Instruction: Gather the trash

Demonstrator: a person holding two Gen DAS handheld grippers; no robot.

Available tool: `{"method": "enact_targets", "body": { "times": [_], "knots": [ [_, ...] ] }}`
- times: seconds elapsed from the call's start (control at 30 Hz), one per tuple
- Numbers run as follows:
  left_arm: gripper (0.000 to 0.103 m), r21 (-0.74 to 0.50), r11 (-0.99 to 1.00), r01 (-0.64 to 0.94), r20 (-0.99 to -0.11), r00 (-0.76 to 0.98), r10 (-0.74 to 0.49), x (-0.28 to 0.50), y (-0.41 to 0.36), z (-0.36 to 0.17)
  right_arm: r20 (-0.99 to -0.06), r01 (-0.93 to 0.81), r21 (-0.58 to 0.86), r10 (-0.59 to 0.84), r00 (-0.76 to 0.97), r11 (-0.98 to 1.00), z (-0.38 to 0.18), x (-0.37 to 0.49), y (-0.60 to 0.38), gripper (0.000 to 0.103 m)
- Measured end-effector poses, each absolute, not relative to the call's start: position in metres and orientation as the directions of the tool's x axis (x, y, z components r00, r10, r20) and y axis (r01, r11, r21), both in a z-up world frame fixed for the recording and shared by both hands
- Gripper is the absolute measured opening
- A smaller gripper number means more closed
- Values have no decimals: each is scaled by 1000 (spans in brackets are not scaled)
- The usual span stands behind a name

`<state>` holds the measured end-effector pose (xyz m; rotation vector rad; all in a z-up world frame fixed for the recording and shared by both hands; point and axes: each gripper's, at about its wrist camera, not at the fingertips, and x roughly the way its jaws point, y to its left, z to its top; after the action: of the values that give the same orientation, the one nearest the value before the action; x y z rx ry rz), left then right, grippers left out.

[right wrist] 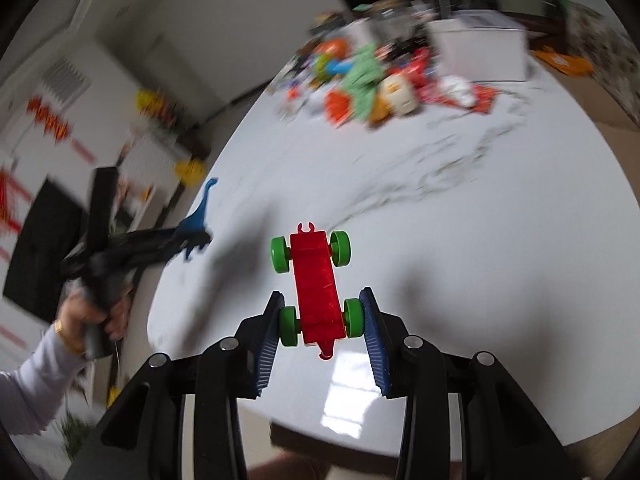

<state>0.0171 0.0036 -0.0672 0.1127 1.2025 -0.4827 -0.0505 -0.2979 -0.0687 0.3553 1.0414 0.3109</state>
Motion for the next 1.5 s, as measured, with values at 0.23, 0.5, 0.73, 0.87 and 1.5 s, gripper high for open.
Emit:
{"method": "enact_targets", "body": {
  "times": [0.23,0.5,0.73,0.87,1.5],
  "knots": [
    [45,-270,888,371,-943,85,-322,-103,39,-90,-849,-322,379,465,251,867,-81,-88,-218,39],
    [1,-380,874,301,-923,-65,-379,-153,34,-187,-923,-484,292,376,84,825,-141,-137,-155,38],
    [24,-245,955,168,-951,-234,-203,-166,37,-371,-994,-518,23,77,83,855,-295,-177,-137,71],
    [67,-117,975,189,-969,-238,-70,-183,41,-396,-1000,-465,24,19,-15,885,-347,-187,-144,72],
    [69,-95,994,52,-983,149,-102,-143,75,-157,-928,-381,28,165,333,924,-123,-130,-168,97]
  ]
}}
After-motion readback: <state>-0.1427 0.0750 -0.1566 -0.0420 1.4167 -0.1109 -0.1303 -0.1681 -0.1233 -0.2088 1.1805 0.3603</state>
